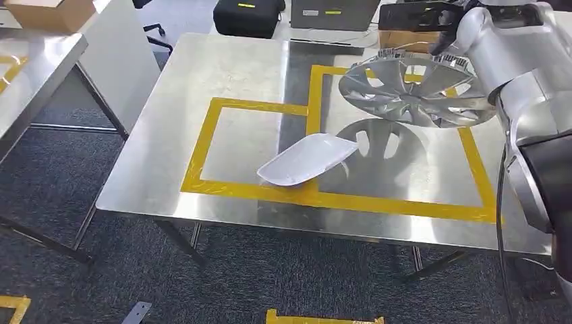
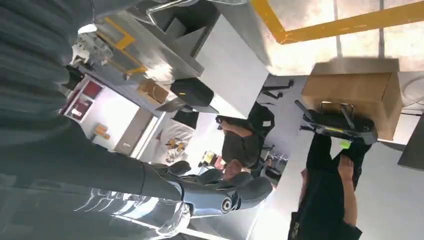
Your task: Take the parts from the cabinet and place them on the table.
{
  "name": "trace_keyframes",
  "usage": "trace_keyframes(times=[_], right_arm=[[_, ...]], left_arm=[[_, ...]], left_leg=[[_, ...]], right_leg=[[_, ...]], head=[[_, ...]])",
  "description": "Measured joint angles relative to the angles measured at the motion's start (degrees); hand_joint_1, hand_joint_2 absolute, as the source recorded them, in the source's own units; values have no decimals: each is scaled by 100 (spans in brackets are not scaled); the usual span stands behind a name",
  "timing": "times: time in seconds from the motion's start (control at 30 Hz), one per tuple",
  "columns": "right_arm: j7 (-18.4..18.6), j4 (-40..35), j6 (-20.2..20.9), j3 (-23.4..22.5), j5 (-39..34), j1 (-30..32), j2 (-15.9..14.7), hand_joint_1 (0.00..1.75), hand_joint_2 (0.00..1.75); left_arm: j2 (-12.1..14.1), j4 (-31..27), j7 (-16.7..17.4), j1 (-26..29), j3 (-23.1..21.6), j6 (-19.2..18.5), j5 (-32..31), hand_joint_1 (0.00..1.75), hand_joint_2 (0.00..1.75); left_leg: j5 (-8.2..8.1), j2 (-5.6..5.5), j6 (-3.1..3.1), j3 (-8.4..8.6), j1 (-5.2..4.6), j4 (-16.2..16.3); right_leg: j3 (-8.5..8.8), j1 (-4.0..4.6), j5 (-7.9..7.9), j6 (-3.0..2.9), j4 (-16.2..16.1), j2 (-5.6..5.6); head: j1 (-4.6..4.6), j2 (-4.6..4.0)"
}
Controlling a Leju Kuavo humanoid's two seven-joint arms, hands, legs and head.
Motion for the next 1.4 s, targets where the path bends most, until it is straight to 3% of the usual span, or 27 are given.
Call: trace_keyframes(times=[0.77,1.13,1.23,1.33,1.4], right_arm=[[65,0,17,-2,-118,0,11,0,175],[129,20,385,-22,-310,-103,-31,0,175],[219,31,895,-37,-466,-167,-48,0,175],[158,52,1885,-66,-559,-284,-92,0,175],[109,61,2315,-74,-601,-330,-140,0,175]], left_arm=[[-17,100,15,-21,98,13,-11,0,0],[-15,149,15,-23,105,7,-13,0,0],[-15,162,15,-24,107,4,-15,0,0],[-15,177,15,-25,120,-7,-17,0,0],[-15,190,17,-24,140,-42,-26,0,0]], left_leg=[[0,-32,0,-1,0,0],[1,-67,1,-4,-1,1],[1,-71,1,-4,-1,1],[1,-78,1,-5,-1,1],[1,-85,1,-7,-1,1]], right_leg=[[1,0,0,0,0,-3],[1,0,-1,0,0,-21],[1,0,-2,1,0,-22],[1,0,-2,1,0,-28],[1,0,-3,1,0,-33]], head=[[2,0],[2,0],[0,0],[0,0],[4,0]])
